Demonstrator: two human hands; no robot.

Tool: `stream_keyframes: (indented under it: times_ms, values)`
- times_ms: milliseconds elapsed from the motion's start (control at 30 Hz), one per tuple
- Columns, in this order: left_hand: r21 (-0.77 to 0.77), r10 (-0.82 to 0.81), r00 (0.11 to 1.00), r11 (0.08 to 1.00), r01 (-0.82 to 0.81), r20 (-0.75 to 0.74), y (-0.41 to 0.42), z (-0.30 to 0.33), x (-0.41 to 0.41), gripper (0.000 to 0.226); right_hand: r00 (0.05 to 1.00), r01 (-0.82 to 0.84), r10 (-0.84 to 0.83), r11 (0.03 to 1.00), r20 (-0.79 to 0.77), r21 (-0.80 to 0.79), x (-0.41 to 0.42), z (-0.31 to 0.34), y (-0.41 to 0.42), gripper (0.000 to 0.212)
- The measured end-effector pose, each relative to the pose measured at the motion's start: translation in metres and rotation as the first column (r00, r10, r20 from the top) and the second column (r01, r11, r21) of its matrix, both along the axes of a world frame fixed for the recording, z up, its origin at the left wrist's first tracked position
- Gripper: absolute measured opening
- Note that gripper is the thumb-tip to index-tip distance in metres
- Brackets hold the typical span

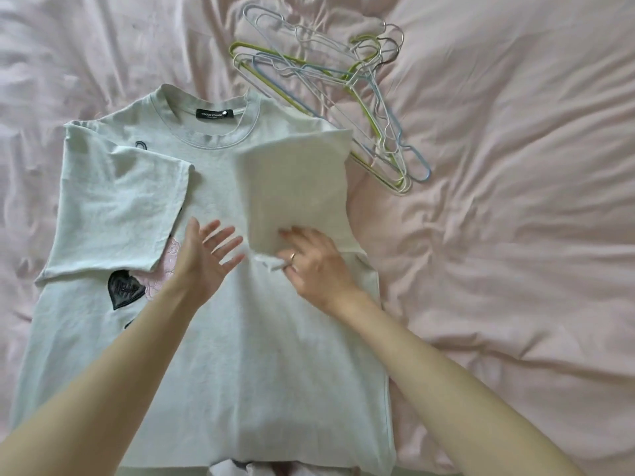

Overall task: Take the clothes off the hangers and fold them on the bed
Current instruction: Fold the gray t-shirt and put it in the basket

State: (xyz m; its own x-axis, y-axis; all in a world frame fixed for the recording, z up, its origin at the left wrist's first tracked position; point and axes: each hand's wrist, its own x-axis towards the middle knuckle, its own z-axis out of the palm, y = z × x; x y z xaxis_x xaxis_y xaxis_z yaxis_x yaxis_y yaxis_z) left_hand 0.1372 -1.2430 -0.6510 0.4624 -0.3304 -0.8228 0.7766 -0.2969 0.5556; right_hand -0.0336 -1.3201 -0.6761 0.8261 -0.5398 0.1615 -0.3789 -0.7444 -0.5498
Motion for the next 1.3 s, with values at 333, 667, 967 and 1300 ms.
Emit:
stream_keyframes:
  times_ms: [333,667,967,1300]
  values:
    - [0.413,-0.411,0.776,0.885,0.215,0.478,-0.001,-0.022,-0.001,0.039,0.909,0.383,-0.364,0.921,-0.203,0.066,-0.028,-0.011,-0.024,0.036]
    - [0.651,-0.785,0.008,0.52,0.553,0.62,-0.122,-0.02,-0.006,0.06,0.759,0.632,-0.412,0.651,-0.503,0.42,-0.026,-0.027,-0.054,0.047]
    - [0.304,-0.744,0.291,0.55,0.778,0.601,-0.201,-0.041,-0.003,0.047,0.707,0.541,-0.35,0.827,-0.615,0.151,-0.025,-0.031,-0.047,0.054]
    - [0.502,-0.702,0.118,0.606,0.617,0.703,-0.233,-0.074,-0.006,0.023,0.738,0.493,-0.385,0.868,-0.554,0.054,-0.054,-0.05,-0.051,0.075]
